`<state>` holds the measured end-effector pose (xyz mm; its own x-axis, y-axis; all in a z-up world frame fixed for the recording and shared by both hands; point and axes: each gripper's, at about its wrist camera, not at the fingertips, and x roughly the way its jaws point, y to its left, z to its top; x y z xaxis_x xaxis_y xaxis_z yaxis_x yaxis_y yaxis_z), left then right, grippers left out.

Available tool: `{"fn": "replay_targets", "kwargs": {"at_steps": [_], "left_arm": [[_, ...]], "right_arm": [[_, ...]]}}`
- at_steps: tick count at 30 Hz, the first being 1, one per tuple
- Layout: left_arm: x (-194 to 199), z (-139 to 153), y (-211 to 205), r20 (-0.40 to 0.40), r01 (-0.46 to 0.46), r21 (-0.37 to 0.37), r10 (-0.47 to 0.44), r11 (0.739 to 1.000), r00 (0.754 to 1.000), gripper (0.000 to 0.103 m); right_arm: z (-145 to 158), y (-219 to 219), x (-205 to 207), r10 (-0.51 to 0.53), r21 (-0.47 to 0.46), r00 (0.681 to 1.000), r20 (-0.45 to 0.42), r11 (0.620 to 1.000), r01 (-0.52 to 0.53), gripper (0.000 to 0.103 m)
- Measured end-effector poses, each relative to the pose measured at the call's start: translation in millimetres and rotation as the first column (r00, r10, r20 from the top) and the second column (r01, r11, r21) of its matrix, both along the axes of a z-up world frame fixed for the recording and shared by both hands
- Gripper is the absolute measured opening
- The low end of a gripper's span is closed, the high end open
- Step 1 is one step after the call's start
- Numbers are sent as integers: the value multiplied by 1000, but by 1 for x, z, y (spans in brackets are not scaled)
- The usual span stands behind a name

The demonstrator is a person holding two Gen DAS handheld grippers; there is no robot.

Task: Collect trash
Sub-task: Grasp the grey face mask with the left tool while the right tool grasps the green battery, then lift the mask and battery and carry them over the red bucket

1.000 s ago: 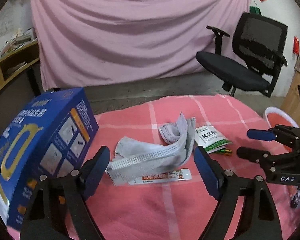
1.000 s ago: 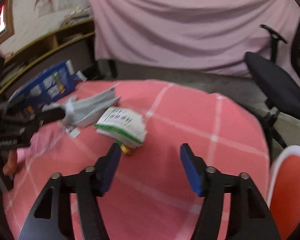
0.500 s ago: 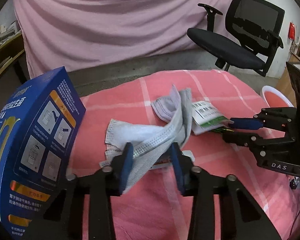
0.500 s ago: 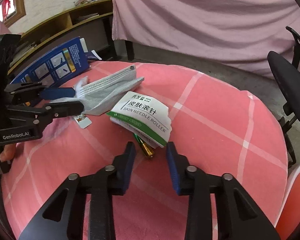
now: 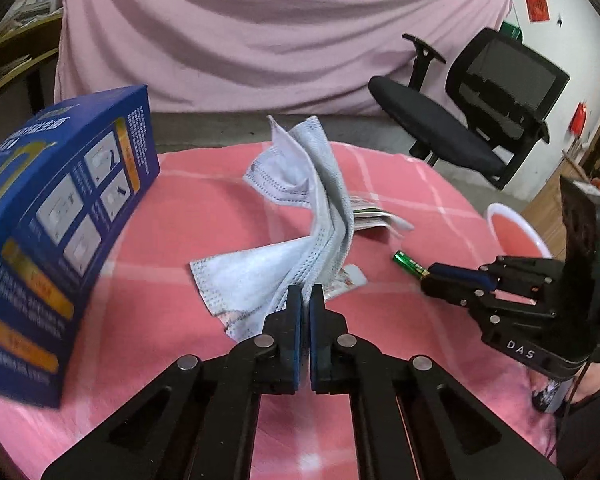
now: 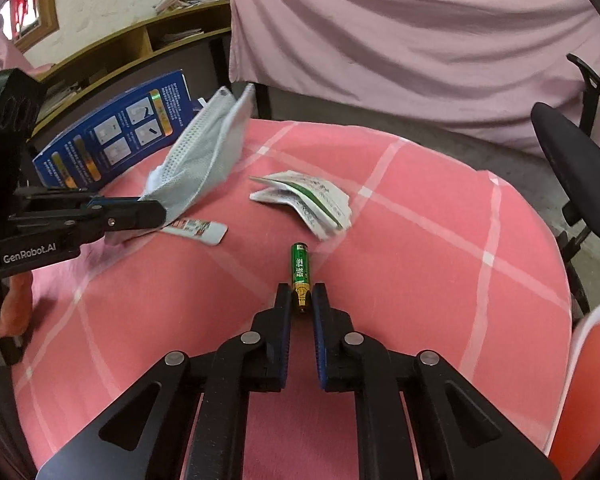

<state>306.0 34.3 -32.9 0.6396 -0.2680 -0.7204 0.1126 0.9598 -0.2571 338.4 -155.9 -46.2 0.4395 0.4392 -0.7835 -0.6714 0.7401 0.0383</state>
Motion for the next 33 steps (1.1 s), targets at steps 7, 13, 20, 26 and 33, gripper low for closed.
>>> {"fn": "replay_targets", "kwargs": {"at_steps": [7,13,20,26,33], "left_arm": [[-25,8,-8,56,-23,-35,25,999,998,1],[-13,-5,-16,-35,-1,-46,-1,999,999,1],[-12,-3,-15,-51,-3,-62,0,998,999,1],[-17,2,-20,-17,-19,-36,18,999,1000,1],[-46,18,-33,145,-83,-10,84,996,986,1]], "right_arm": [[4,-9,-14,-18,27,1000,3,999,18,8],[-2,-2,-10,-1,25,999,-40,1000,2,9],[-7,-3,0,-17,50,996,-84,999,21,12],[-5,-8,-4,-26,49,998,-65,998,29,8],[16,-22,-23,-64,100,993,95,993,55,8]]}}
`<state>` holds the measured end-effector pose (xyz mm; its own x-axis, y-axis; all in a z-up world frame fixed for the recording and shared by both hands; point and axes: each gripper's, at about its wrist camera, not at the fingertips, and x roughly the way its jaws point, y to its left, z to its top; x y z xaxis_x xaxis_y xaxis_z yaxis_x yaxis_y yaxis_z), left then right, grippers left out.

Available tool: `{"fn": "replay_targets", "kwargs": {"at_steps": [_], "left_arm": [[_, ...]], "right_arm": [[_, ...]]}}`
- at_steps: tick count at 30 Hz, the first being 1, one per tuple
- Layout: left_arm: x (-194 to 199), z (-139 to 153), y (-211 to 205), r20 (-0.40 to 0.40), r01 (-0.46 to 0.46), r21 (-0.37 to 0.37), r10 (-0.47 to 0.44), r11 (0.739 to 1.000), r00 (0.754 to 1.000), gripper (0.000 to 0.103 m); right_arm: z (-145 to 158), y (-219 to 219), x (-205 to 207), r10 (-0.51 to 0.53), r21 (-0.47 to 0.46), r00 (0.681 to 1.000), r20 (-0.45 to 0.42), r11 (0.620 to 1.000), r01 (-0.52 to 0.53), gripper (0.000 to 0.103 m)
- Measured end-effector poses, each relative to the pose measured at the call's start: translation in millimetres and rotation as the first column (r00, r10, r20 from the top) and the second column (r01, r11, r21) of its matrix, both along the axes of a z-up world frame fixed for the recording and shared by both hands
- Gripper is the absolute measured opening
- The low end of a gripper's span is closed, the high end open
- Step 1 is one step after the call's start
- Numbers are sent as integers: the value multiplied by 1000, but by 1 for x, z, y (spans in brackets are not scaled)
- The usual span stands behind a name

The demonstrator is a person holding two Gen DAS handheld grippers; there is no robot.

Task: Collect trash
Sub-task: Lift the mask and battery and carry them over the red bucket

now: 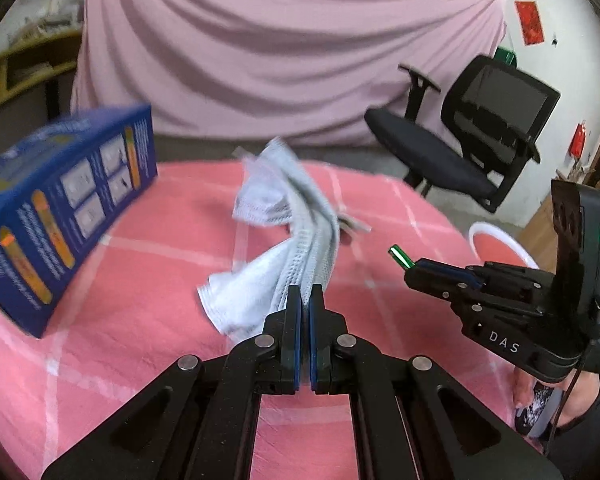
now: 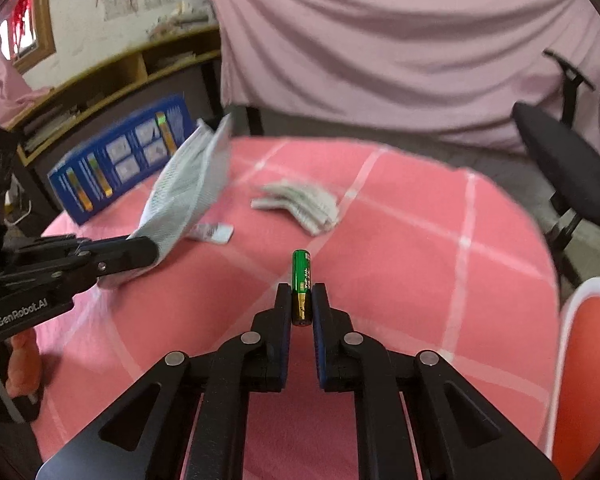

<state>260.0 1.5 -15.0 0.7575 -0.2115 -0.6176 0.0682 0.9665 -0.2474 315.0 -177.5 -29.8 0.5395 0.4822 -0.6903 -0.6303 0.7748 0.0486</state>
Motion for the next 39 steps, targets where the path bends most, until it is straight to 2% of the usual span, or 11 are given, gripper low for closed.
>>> {"fn": "replay_targets", "kwargs": {"at_steps": [6,12,16,20,23,25,29,33,39], "left_arm": [[-35,15,-23,198,-27,44,18,999,980,1],[-50,23,-49,324,-34,59,13,998,946,1],[-52,37,-73,406,-9,65,-18,998,914,1],[-53,53,-96,490,15,93,-59,996,870,1],[-52,62,-113,539,37,121,-97,992,837,1],[-49,65,-125,558,57,135,-123,989,820,1],[-39,71,-151,571,104,152,-173,983,802,1],[-25,77,-183,565,159,168,-228,973,793,1],[12,76,-227,495,261,139,-295,955,817,1]], "right_arm": [[25,-24,-26,-42,132,985,167,991,20,8],[48,-50,-44,-121,281,944,306,959,32,8],[66,-68,-59,-197,325,882,429,944,52,8],[85,-91,-71,-290,386,811,508,918,86,8],[95,-110,-76,-336,406,770,542,907,111,8],[99,-122,-79,-368,423,749,552,897,129,8],[102,-146,-82,-432,447,705,562,876,181,8],[99,-168,-78,-493,475,690,531,847,240,8],[86,-203,-58,-594,498,689,414,782,375,8]]}}
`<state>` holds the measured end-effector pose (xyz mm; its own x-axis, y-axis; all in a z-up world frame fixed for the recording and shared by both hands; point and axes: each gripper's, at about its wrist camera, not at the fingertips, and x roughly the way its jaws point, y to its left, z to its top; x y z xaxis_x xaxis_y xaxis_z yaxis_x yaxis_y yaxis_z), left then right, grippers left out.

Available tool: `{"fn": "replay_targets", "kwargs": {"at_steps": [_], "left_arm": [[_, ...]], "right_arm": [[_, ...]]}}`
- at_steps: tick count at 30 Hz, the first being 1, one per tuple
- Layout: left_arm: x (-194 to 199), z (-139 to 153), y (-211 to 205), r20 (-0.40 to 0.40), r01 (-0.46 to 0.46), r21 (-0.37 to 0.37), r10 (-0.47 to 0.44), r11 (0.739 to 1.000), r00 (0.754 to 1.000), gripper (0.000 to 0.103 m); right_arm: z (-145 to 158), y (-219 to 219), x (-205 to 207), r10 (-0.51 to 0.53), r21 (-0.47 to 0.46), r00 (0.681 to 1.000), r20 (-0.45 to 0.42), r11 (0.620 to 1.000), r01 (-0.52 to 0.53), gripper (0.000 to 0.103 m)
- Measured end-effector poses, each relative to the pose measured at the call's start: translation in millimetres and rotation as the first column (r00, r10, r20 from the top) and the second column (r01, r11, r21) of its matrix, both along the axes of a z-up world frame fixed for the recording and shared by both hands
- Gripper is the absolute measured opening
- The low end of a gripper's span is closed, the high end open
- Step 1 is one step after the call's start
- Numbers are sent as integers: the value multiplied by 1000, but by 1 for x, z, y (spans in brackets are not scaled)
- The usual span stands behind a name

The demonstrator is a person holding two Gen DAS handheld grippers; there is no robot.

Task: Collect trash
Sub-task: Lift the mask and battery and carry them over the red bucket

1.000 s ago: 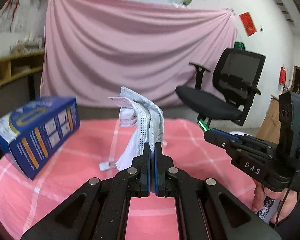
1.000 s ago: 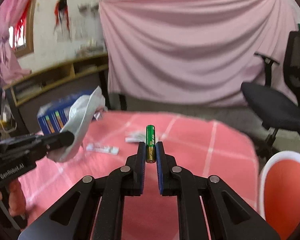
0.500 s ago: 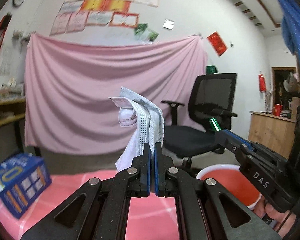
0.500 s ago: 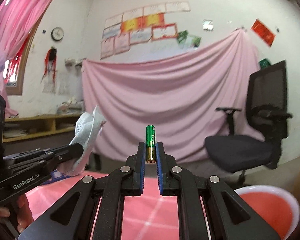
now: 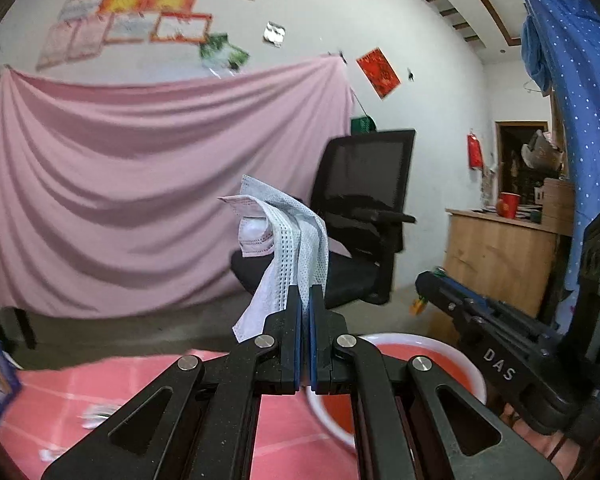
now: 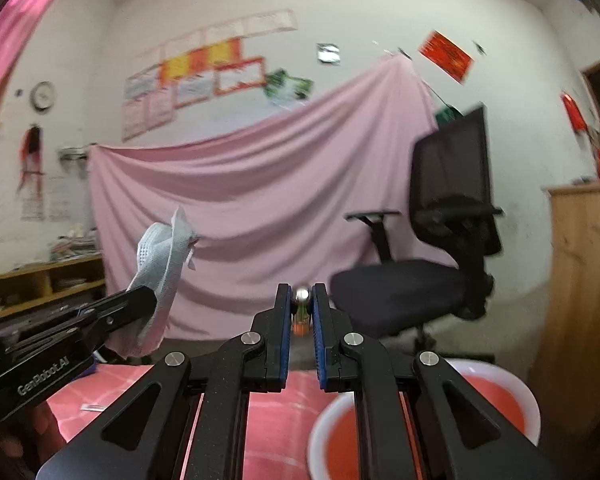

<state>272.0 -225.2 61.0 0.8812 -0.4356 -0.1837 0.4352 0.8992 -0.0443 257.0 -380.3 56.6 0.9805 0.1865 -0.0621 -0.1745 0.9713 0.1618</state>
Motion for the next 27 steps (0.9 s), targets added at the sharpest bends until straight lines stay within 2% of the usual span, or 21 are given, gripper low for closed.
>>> {"fn": "replay_targets", "kwargs": {"at_steps": [4,8,16,21,23,25,27], "left_arm": [[24,-5,-24,-82,52,6,-51,999,995,1],[44,-12,-41,-175,97,-4,-96,995,980,1],[62,-29,-62,-317,169,0,-161,986,935,1],[68,-38,-68,-380,190,-6,-178,982,908,2],[70,-40,-70,-399,189,-8,-177,982,900,6],[71,-41,-67,-409,182,-10,-170,983,896,20],[71,-41,-63,-409,173,-32,-171,984,896,27]], "right_arm": [[-10,-26,12,-48,52,996,-77,997,52,8],[-16,-43,20,-80,78,986,-147,993,92,8],[-27,-57,29,-103,76,964,-243,989,125,9],[-30,-64,32,-112,81,956,-271,987,139,10],[-30,-65,32,-115,85,955,-274,986,143,11],[-29,-65,31,-117,85,954,-275,986,146,14],[-29,-65,31,-118,85,954,-274,986,146,23]]}}
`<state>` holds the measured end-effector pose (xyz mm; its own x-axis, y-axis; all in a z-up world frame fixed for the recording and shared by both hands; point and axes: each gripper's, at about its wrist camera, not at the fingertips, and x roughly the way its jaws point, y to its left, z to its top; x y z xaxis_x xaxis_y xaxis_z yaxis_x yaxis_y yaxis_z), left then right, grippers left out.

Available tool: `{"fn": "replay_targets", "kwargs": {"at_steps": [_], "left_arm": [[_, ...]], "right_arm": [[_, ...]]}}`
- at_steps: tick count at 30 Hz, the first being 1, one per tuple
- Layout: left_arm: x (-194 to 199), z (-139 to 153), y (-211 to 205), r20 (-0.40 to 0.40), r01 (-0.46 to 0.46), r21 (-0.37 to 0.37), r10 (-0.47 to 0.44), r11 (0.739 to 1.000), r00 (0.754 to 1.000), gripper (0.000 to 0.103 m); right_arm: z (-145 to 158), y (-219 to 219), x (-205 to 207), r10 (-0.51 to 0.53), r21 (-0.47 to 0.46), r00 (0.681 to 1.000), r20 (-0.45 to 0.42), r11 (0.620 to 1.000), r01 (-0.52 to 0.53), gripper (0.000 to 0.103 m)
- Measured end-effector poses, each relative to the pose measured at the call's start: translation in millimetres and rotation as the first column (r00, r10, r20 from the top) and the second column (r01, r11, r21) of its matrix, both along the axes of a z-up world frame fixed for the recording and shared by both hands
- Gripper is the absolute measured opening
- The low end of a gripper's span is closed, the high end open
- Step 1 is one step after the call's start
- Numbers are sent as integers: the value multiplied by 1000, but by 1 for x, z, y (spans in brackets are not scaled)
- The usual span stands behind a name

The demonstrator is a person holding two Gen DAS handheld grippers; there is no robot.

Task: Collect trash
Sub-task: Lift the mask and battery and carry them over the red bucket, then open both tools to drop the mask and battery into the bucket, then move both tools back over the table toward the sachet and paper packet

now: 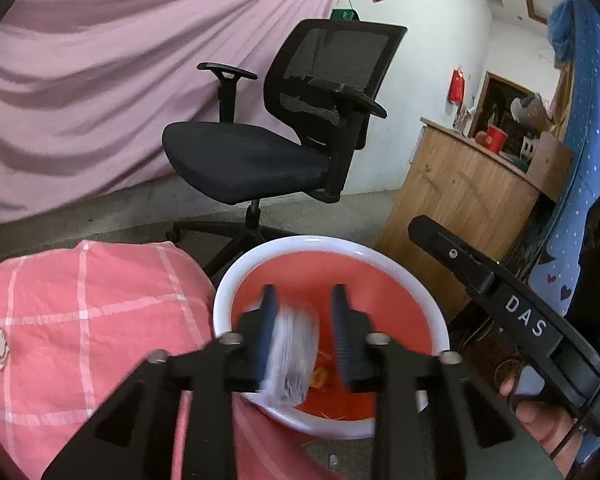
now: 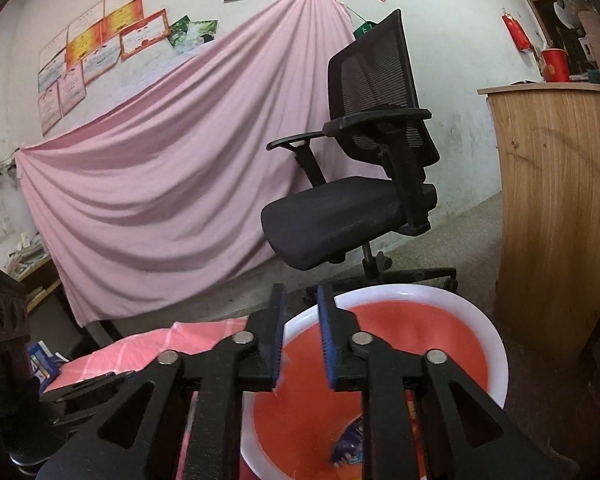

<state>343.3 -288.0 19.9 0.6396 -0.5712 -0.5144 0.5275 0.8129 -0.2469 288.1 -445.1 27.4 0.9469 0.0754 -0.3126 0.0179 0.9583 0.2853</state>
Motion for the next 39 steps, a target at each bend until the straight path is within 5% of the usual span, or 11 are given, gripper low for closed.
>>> {"fn": "replay_targets", "kwargs": {"at_steps": [16,23,27,29,34,39], "left_arm": [[0,10,44,12,-145,-34,145,989,989,30],[-15,28,82,82,-232,-59,237,971,968,48],[-24,37,110,133,-300,-65,307,952,943,59],[-28,40,126,152,-336,-66,342,940,927,62],[-42,45,163,214,-447,-89,456,890,864,99],[-51,41,191,250,-523,-99,530,846,810,101]], "right_arm": [[6,4,3,4,0,1000,9,1000,-4,26],[18,30,1,36,-18,997,62,999,-35,51],[24,47,-1,33,-31,995,99,999,-30,83],[27,55,-2,38,-36,992,118,999,-34,84],[31,74,-6,43,-55,983,177,998,-34,103],[35,92,-9,66,-84,971,228,995,-48,103]]}}
